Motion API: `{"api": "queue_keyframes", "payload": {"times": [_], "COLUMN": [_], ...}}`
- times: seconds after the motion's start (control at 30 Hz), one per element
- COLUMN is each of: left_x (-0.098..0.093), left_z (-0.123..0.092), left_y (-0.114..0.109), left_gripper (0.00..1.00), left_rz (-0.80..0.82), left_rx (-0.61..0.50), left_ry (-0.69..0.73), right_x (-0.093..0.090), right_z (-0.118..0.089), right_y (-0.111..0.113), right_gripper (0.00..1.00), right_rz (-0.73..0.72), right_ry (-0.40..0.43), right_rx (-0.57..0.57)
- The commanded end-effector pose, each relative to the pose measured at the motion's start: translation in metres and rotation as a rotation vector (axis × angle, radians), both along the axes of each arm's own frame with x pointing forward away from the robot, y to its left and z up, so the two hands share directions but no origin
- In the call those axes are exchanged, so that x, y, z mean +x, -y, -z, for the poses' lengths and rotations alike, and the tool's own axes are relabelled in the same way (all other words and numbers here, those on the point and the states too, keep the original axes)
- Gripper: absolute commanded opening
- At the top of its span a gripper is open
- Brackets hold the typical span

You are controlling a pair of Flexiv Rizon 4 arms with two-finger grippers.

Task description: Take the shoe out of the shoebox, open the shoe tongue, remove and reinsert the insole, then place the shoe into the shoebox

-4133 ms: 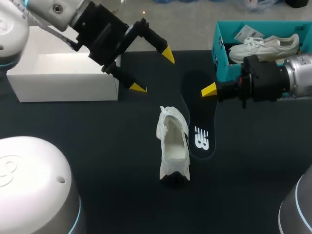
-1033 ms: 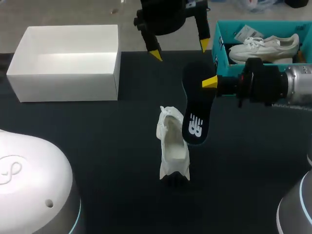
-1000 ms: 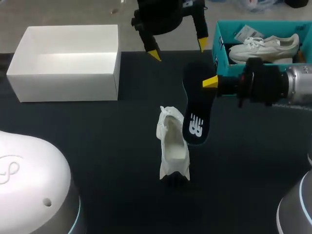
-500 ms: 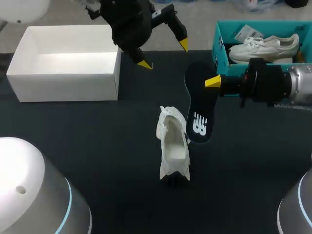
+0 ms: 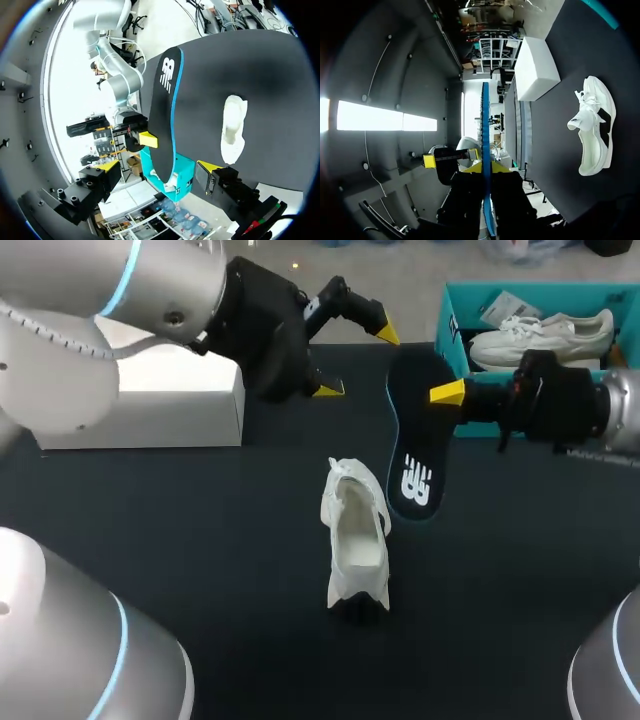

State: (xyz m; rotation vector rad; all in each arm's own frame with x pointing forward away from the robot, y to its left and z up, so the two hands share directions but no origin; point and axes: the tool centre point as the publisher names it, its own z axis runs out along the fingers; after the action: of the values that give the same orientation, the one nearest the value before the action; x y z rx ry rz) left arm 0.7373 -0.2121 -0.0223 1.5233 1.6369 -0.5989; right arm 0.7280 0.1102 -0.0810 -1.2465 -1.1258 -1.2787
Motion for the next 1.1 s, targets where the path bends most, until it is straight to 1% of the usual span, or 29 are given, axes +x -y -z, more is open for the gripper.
{"api": "queue_keyframes", "payload": {"times": [0.03, 0.1, 0.33, 0.37, 0.43, 0.47, 0.5, 0.53, 0.6, 0.67, 0.73, 0.77, 0.87, 0.97, 1.1], "left_x": [-0.002, -0.003, -0.002, -0.001, 0.002, 0.003, 0.003, 0.004, 0.004, 0.003, 0.003, 0.004, 0.005, 0.005, 0.004], "left_z": [0.011, 0.014, 0.028, 0.029, 0.032, 0.034, 0.035, 0.036, 0.038, 0.039, 0.041, 0.042, 0.044, 0.045, 0.045], "left_y": [0.002, 0.003, 0.009, 0.011, 0.015, 0.017, 0.019, 0.022, 0.027, 0.031, 0.034, 0.036, 0.04, 0.044, 0.048], "left_gripper": [1.0, 1.0, 1.0, 0.97, 0.78, 0.78, 0.74, 0.73, 0.64, 0.58, 0.6, 0.6, 0.48, 0.45, 0.46], "left_rz": [0.145, 0.131, 0.134, 0.132, 0.127, 0.126, 0.13, 0.134, 0.148, 0.159, 0.161, 0.161, 0.159, 0.162, 0.183], "left_rx": [-0.704, -0.722, -0.702, -0.701, -0.7, -0.699, -0.696, -0.696, -0.695, -0.69, -0.689, -0.689, -0.69, -0.69, -0.677], "left_ry": [0.087, 0.059, 0.031, 0.031, 0.031, 0.03, 0.027, 0.027, 0.019, 0.015, 0.013, 0.011, 0.012, 0.013, 0.005], "right_x": [-0.002, -0.002, -0.003, -0.003, -0.003, -0.003, -0.002, -0.002, -0.002, -0.001, -0.001, -0.001, -0.001, -0.002, -0.003], "right_z": [-0.003, -0.004, -0.008, -0.008, -0.009, -0.009, -0.009, -0.009, -0.009, -0.009, -0.009, -0.009, -0.01, -0.009, -0.007], "right_y": [0.002, 0.003, 0.0, -0.001, -0.004, -0.005, -0.007, -0.008, -0.011, -0.012, -0.013, -0.013, -0.014, -0.015, -0.016], "right_gripper": [0.0, 0.0, 0.0, 0.0, 0.0, 0.0, 0.0, 0.0, 0.0, 0.0, 0.0, 0.0, 0.0, 0.0, 0.0], "right_rz": [0.016, 0.017, 0.023, 0.021, 0.014, 0.009, 0.004, -0.002, -0.011, -0.017, -0.019, -0.019, -0.023, -0.032, -0.042], "right_ry": [-0.003, -0.006, -0.014, -0.013, -0.012, -0.012, -0.011, -0.011, -0.011, -0.011, -0.009, -0.009, -0.005, -0.005, -0.007], "right_rx": [0.024, 0.031, 0.047, 0.049, 0.053, 0.054, 0.054, 0.054, 0.052, 0.049, 0.044, 0.043, 0.04, 0.037, 0.024]}}
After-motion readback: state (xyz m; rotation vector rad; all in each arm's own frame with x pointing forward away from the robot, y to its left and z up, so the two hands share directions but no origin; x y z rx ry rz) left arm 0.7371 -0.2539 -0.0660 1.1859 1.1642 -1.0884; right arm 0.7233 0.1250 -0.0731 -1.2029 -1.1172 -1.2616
